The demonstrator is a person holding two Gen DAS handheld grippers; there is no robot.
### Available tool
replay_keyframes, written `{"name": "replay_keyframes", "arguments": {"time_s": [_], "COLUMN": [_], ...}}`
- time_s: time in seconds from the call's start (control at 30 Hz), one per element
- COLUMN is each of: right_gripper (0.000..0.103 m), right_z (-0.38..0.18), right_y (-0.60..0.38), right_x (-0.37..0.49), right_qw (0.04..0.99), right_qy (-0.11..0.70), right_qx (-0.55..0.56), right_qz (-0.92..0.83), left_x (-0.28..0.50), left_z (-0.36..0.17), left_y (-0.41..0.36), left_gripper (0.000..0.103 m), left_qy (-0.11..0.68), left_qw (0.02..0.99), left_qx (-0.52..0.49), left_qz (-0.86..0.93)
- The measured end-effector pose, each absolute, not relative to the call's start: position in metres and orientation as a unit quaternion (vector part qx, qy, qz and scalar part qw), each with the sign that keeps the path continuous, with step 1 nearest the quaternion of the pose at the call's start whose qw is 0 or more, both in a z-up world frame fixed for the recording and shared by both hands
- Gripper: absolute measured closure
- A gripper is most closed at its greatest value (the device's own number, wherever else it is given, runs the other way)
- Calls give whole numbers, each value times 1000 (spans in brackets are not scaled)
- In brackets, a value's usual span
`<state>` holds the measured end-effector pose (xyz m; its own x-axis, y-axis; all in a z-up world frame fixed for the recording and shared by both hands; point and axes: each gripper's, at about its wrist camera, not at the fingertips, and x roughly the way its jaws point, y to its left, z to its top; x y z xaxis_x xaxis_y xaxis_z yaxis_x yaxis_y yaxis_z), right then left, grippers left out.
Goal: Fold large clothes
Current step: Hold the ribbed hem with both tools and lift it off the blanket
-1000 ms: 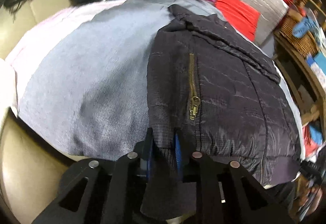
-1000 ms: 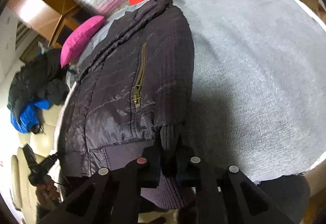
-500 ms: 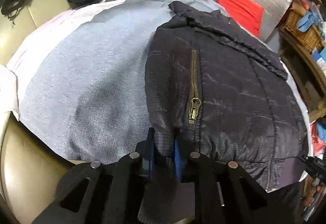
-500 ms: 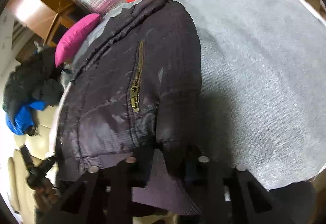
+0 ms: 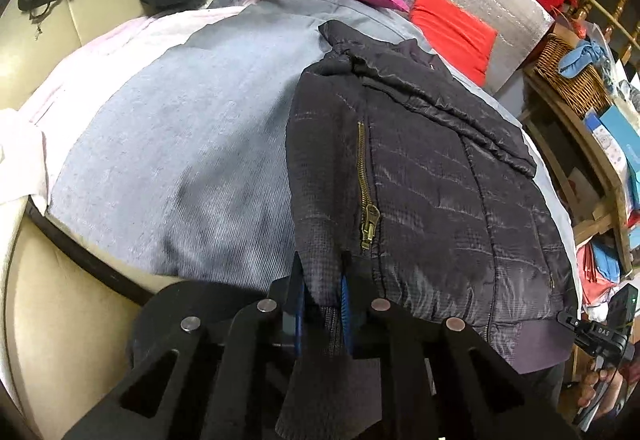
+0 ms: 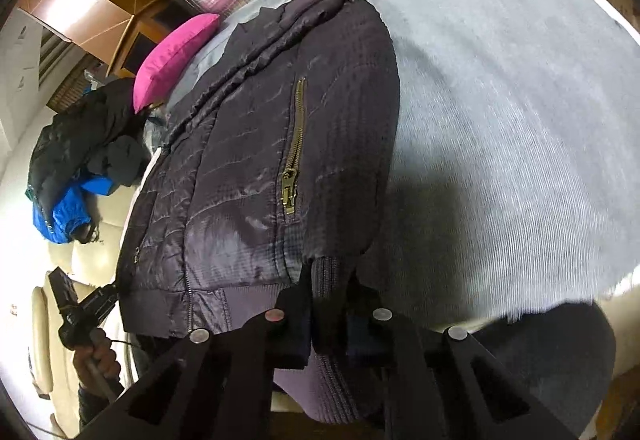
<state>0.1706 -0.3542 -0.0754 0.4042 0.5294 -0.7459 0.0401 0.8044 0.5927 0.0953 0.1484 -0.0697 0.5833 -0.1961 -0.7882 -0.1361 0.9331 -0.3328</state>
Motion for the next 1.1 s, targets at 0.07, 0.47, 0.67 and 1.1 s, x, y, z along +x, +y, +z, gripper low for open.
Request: {"name": "replay_keyframes", "arguments": {"time_s": [0.07,0.47,0.67,1.1], "right_gripper": [91,91,83,70], "right_z": [-73,-94,-100,-112], "right_y": [-357,-360,-362,-365], "right_x": [167,172,171,181], "right_qw": [791,778,772,760], "right_qy": [521,524,525,530], "right_qx": [278,312,326,347], "right_qz": [159,151,149,144], "left_x": [98,112,114,126], "left_z": [-70,-86,-89,-95], "left_y": [148,150,149,142], "left_gripper": [88,88,88,63], "left_qy": [457,471,475,488], "left_qw": [871,860,859,854], "left_qx": [-181,-195,-192,-182], "left_qz": [-16,-6,-5,1]}}
